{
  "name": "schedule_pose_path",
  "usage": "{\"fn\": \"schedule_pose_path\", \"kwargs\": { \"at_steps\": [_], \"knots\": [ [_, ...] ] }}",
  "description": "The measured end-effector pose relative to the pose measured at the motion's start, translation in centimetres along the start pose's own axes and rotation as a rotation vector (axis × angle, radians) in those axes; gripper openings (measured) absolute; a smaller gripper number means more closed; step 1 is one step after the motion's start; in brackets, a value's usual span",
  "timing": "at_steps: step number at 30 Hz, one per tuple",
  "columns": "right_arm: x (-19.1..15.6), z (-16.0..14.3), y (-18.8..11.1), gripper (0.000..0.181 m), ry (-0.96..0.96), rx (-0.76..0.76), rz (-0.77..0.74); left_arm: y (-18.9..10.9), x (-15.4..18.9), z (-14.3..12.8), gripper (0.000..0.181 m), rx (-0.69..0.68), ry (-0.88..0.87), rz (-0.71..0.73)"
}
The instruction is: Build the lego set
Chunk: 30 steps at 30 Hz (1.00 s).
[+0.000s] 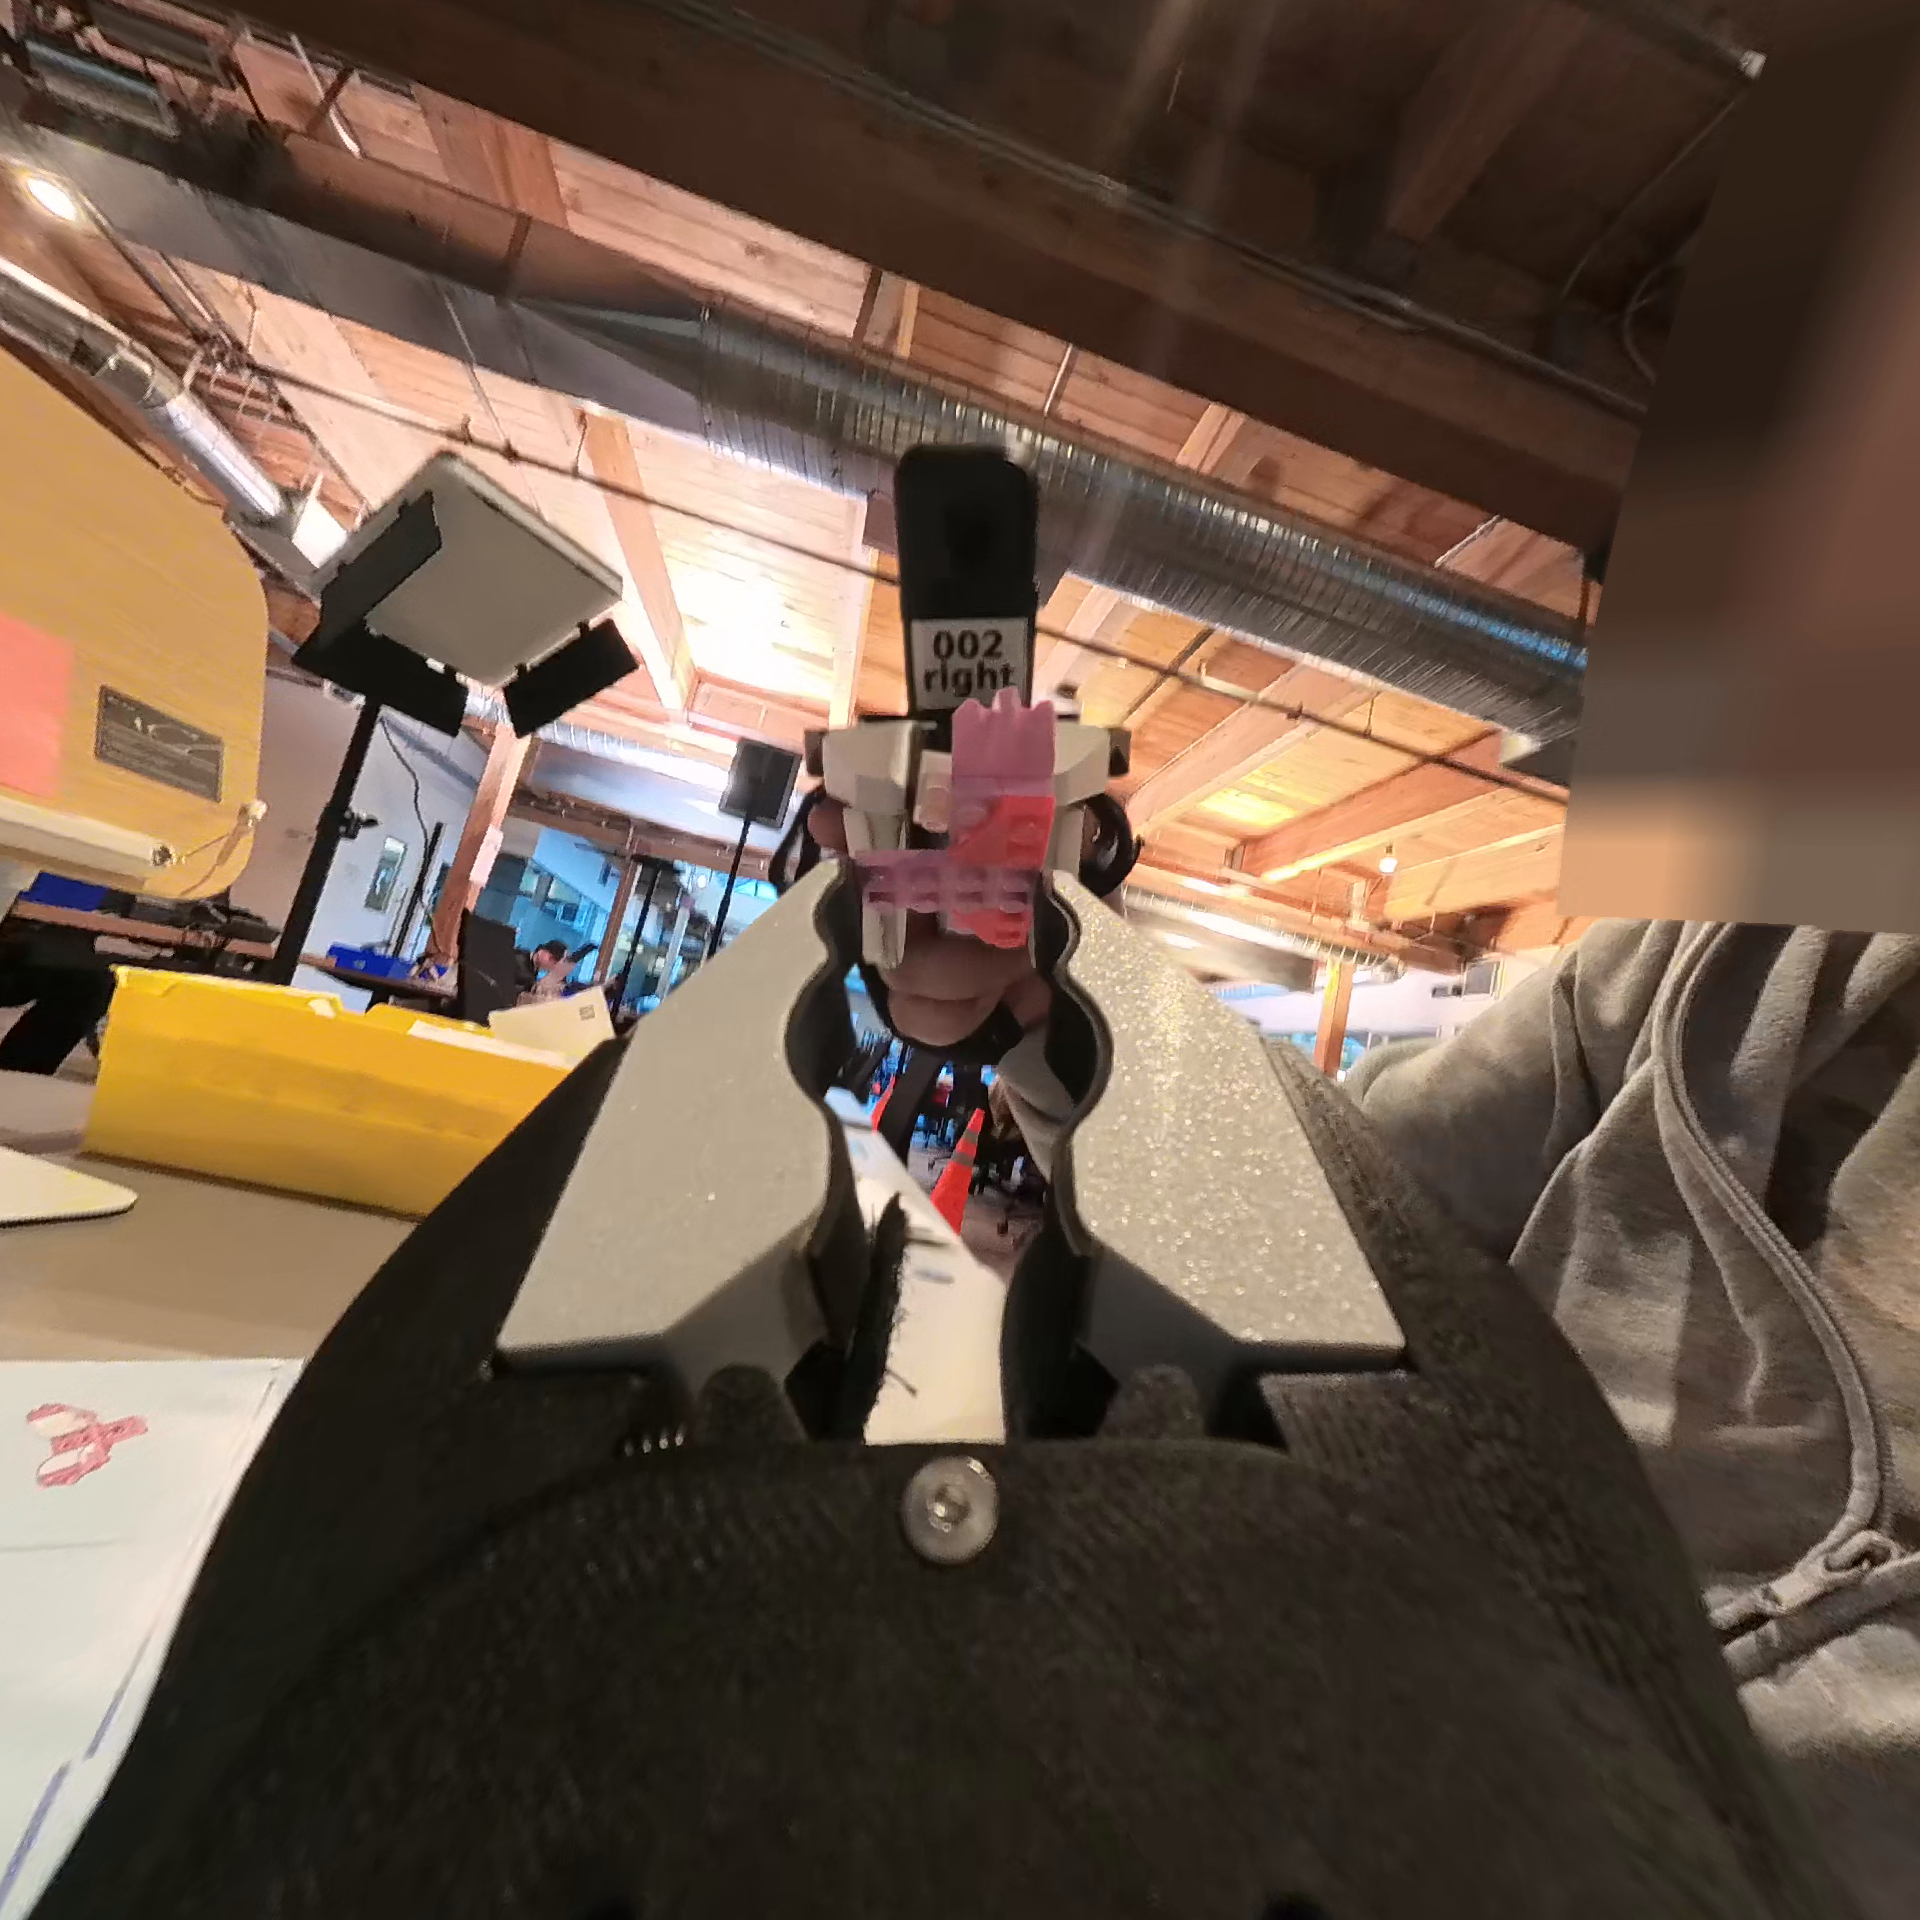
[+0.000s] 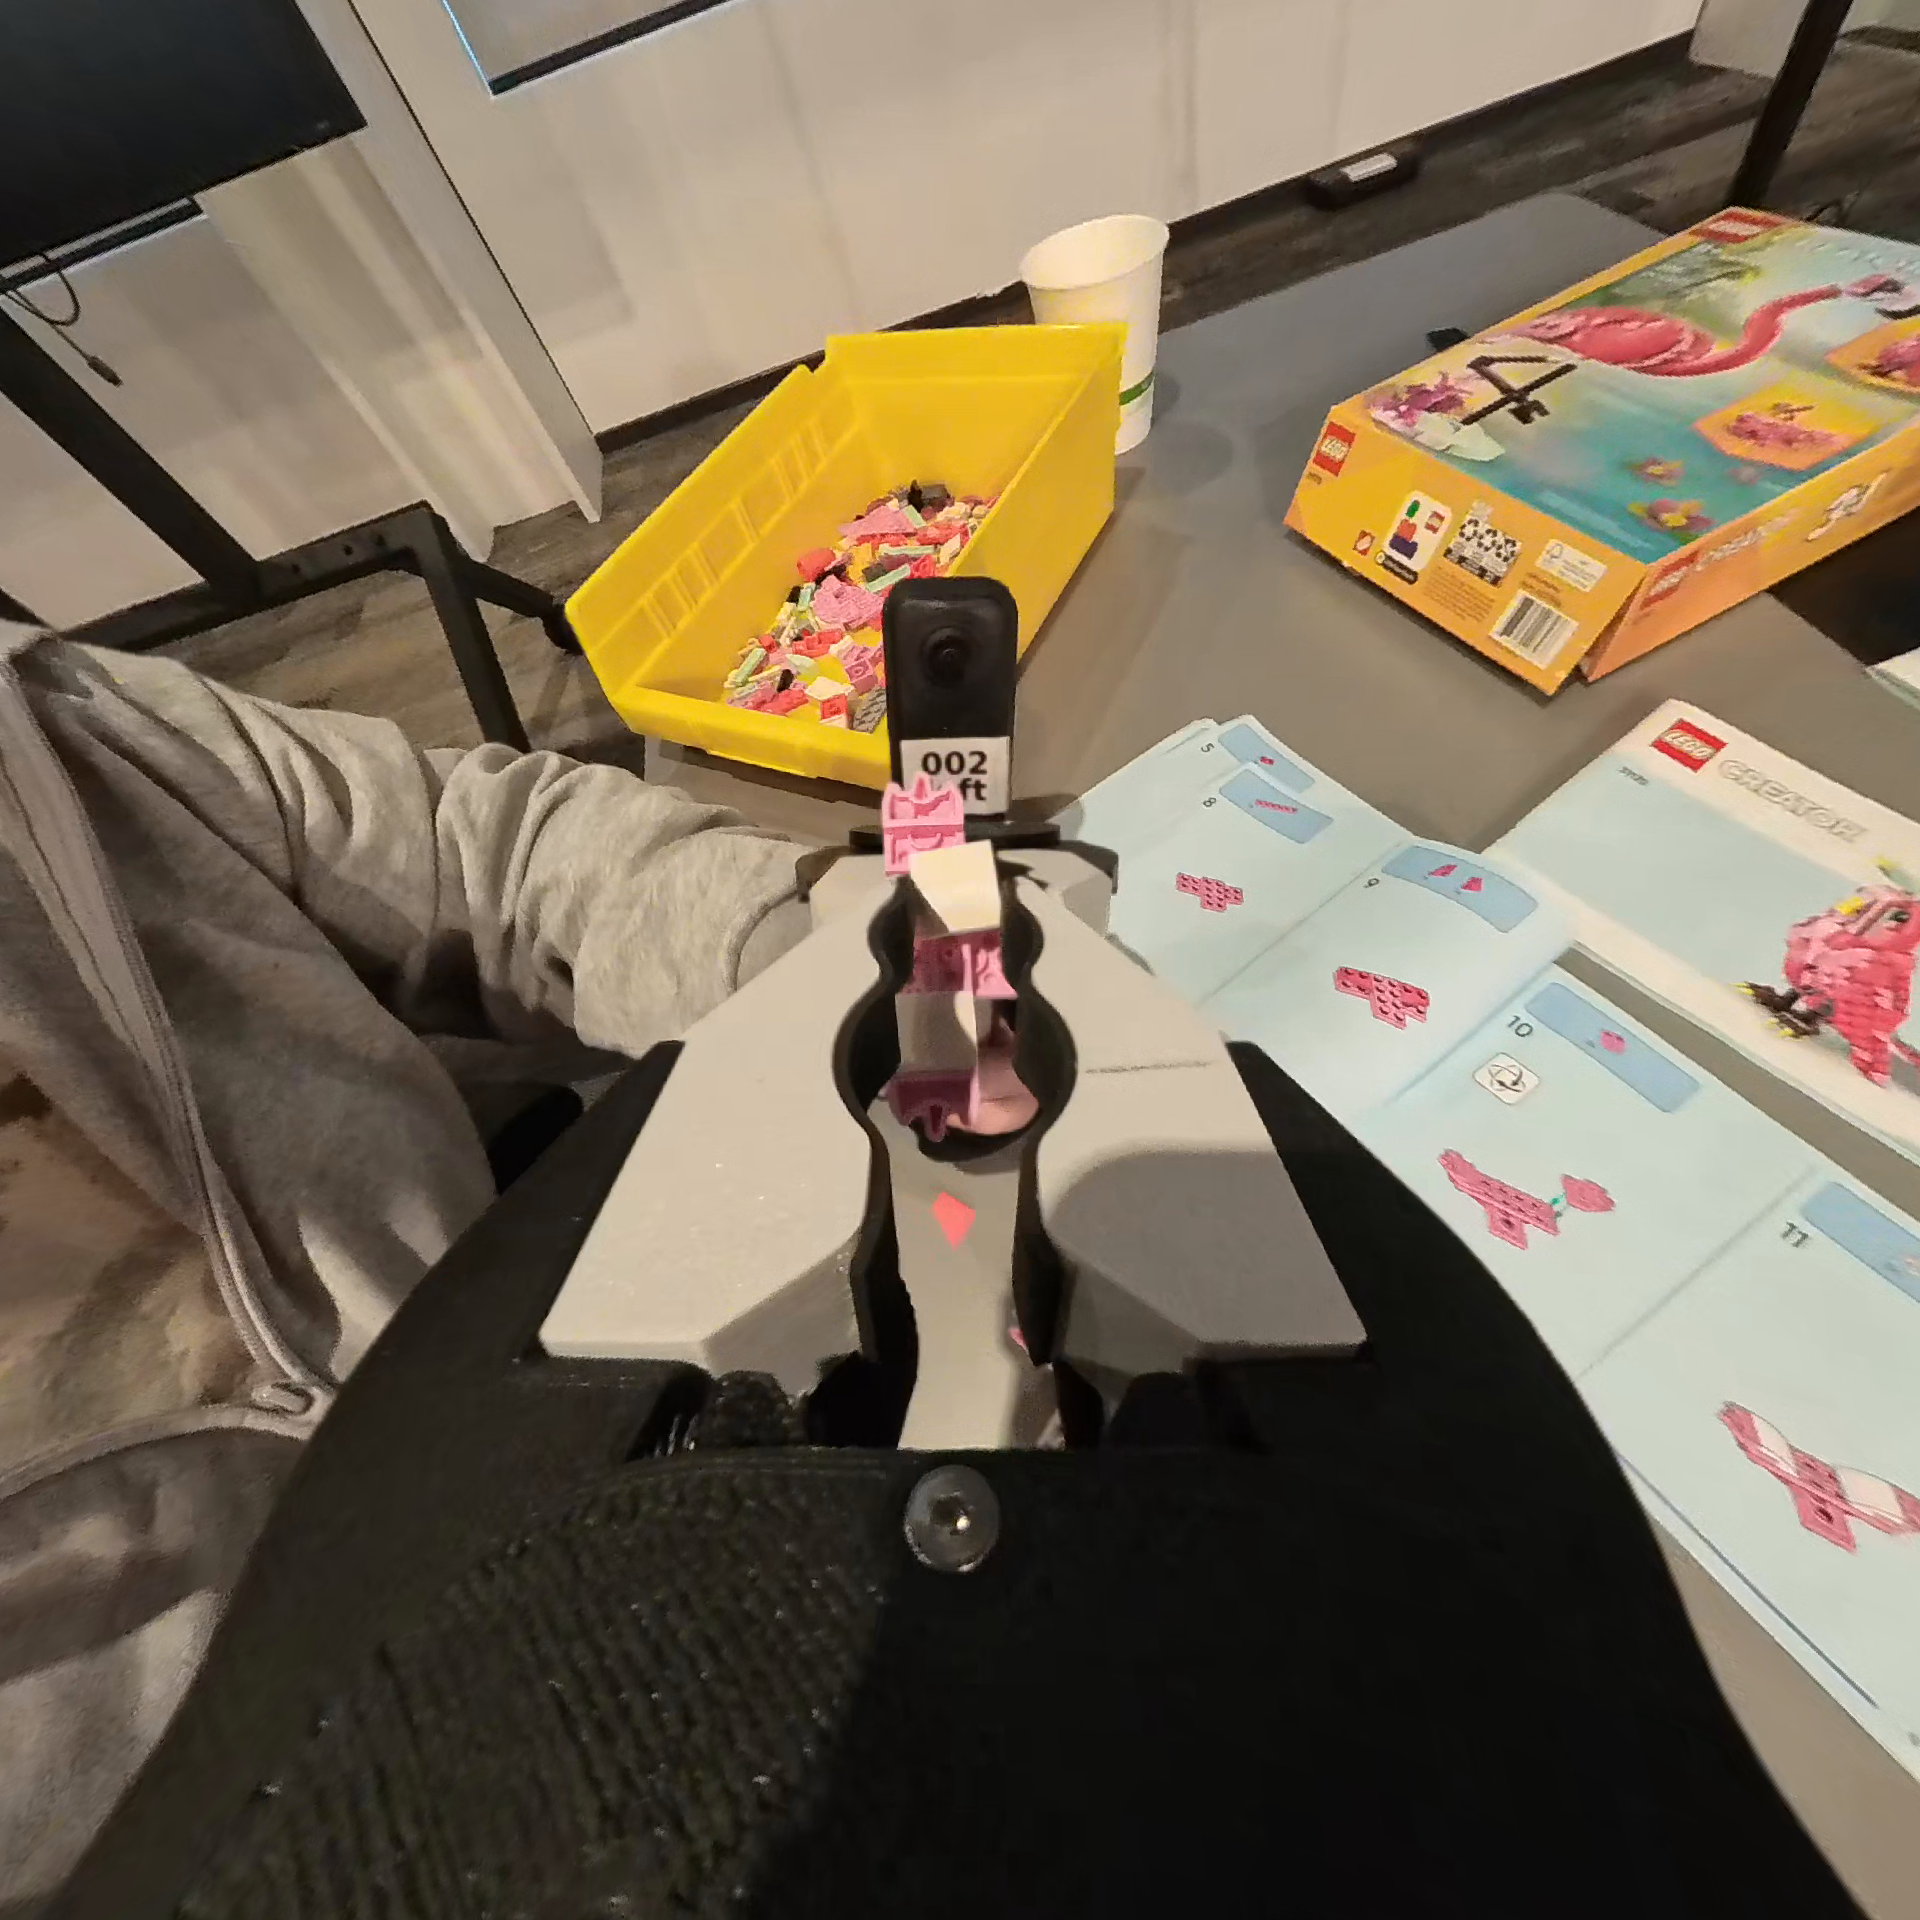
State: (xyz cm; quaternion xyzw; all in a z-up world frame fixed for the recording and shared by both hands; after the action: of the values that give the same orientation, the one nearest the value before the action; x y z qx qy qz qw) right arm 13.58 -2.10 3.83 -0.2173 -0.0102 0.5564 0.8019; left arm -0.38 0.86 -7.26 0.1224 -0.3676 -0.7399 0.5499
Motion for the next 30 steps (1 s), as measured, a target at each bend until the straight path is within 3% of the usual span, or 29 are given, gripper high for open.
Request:
{"fn": "schedule_pose_path", "kwargs": {
  "at_steps": [9, 30],
  "knots": [
    [-0.8, 0.9, 0.8, 0.014, 0.038, 0.038, 0.051, -0.3, 0.1, 0.5, 0.032, 0.094, 0.029, -0.002],
    [-1.2, 1.3, 1.5, 0.016, -0.003, -0.015, 0.004, -0.2, 0.3, 0.4, 0.032, 0.099, 0.032, -0.026]
  ]
}}
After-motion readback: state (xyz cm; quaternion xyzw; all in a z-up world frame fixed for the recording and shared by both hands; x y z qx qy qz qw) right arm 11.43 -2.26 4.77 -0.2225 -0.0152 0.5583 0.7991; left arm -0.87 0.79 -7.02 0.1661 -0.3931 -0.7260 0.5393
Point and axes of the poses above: each gripper's, where its closed fingertips meet, y out along the fingers, z out of its top, x = y × z across the jaws, the point moved 10 cm from there along -y, back along the fingers, and after that the axes turned 2 degrees about x, right-handed, at the moved point
